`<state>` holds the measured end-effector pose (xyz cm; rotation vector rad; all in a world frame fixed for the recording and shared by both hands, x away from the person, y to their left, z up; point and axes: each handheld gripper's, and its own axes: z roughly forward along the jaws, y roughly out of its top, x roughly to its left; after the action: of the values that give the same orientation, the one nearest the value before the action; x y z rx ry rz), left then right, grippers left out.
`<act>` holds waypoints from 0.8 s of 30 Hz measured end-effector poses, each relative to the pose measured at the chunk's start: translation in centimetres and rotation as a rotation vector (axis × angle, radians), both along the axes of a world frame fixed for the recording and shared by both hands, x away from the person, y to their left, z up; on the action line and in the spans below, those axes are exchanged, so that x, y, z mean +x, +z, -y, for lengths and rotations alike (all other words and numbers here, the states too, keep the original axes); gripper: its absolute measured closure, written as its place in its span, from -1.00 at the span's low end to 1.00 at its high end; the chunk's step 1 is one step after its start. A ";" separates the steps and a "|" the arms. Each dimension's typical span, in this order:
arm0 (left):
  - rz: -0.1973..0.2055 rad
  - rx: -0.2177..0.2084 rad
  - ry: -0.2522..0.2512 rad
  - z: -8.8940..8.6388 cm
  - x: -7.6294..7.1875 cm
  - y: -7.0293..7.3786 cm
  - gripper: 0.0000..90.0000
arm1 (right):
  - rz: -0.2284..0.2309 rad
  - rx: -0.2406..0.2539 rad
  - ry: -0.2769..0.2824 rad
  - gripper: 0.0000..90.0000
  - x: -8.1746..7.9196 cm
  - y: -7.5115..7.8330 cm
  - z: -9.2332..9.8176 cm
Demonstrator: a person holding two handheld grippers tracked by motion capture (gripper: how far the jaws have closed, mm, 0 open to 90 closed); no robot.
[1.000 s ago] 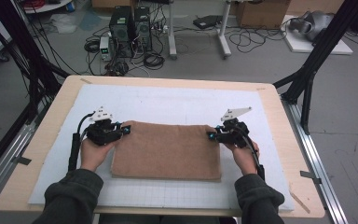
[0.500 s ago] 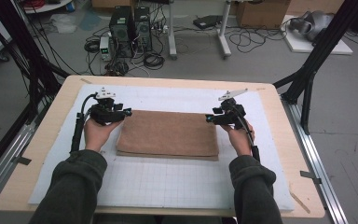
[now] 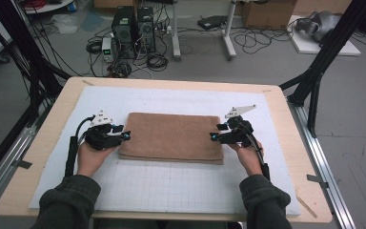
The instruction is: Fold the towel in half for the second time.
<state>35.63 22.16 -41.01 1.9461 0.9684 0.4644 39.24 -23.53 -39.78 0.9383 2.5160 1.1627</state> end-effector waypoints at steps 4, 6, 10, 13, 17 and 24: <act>0.026 -0.012 -0.023 -0.2 -0.9 0.4 0.10 | -0.001 0.031 -0.003 -0.11 -0.5 0.2 0.3; 0.024 -0.003 -0.035 -0.2 -1.2 0.5 -0.04 | 0.004 0.043 -0.005 -0.19 -0.9 0.3 0.4; 0.027 -0.017 -0.051 -0.4 -1.9 0.4 -0.18 | 0.009 0.054 -0.013 -0.33 -1.7 0.4 0.6; 0.023 -0.017 -0.060 -0.5 -2.4 0.4 -0.25 | 0.021 0.065 -0.024 -0.42 -2.2 0.4 0.8; 0.018 -0.015 -0.068 -0.8 -3.0 0.5 -0.33 | 0.033 0.075 -0.038 -0.52 -2.8 0.4 1.1; 0.027 -0.020 -0.069 -1.0 -3.6 1.0 -0.44 | 0.066 0.066 -0.038 -0.62 -3.8 0.4 1.2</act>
<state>32.01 23.17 -40.04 1.9438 0.8823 0.4385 35.42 -24.71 -39.42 0.9432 2.4117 1.2510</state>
